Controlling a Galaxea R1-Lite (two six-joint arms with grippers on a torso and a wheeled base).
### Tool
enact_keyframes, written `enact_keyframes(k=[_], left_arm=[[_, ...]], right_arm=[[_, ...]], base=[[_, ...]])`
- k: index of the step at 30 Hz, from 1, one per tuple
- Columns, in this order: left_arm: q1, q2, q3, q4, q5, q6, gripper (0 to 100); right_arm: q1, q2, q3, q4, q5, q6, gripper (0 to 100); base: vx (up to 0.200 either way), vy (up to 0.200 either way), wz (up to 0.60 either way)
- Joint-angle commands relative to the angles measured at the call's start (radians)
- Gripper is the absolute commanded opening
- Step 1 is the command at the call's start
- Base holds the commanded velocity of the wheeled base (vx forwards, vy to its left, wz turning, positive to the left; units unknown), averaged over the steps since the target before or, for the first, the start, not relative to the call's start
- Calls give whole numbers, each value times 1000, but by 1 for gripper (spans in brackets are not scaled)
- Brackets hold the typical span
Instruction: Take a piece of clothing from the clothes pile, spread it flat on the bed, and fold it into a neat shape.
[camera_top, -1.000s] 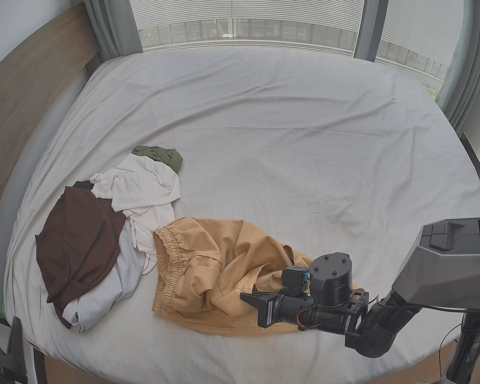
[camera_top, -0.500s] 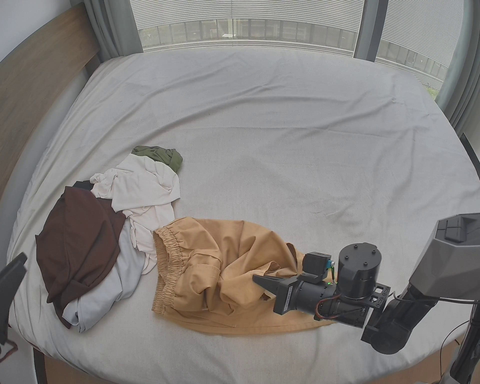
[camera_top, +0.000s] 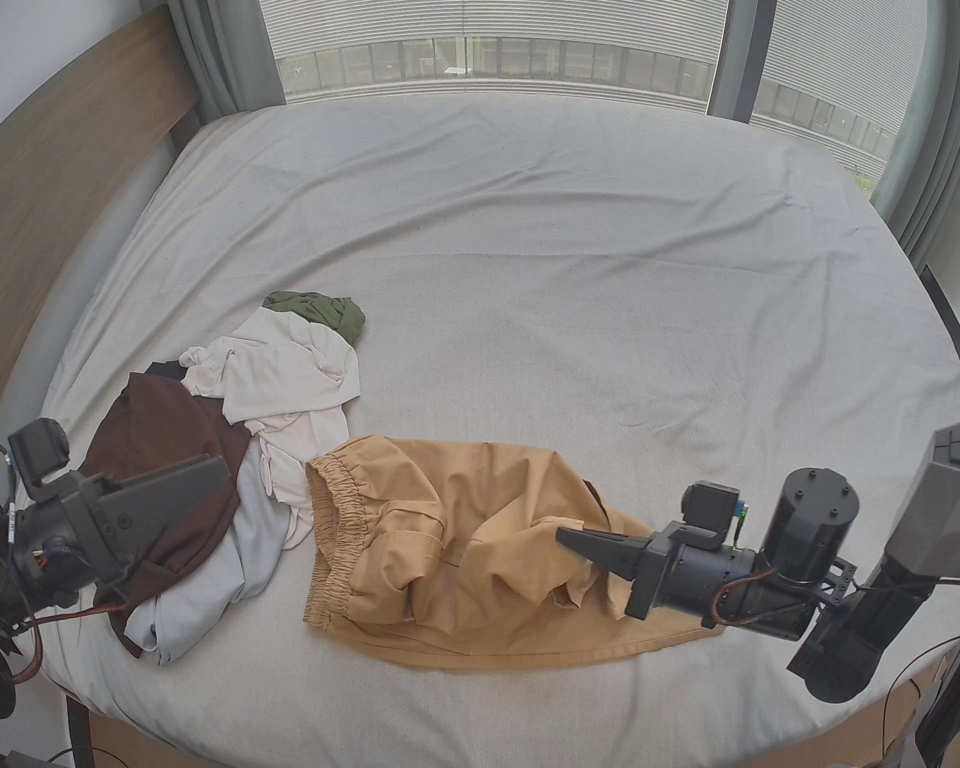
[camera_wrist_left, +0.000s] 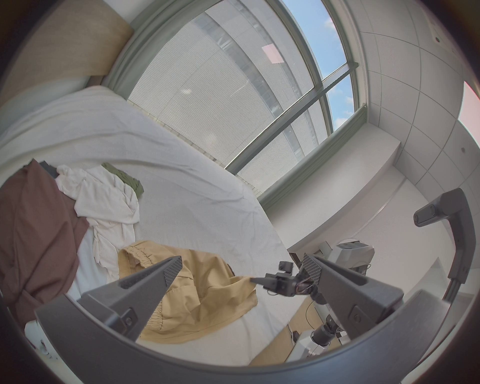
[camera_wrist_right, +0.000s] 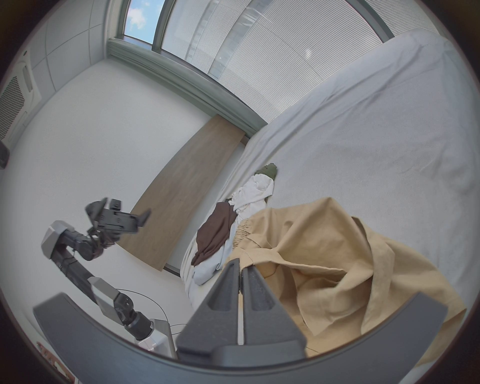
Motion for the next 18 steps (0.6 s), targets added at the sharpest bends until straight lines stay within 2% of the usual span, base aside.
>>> enact_keyframes(k=[1,8,13,18], left_arm=[[26,85,13,-27,-18,8,100],[29,168,19,-30,-16,11,100],[10,281,45,-67,-15,88,100],[10,347,53,-117,-15,95,100]], right_arm=[[-9,-115,53,-6,11,-2,0],[-15,-98,40,-6,14,-1,0],[-24,-51,57,-6,13,-1,0],[-44,-15,59,-6,13,-2,0]], base=[[0,0,0],[0,0,0],[0,0,0],[0,0,0]])
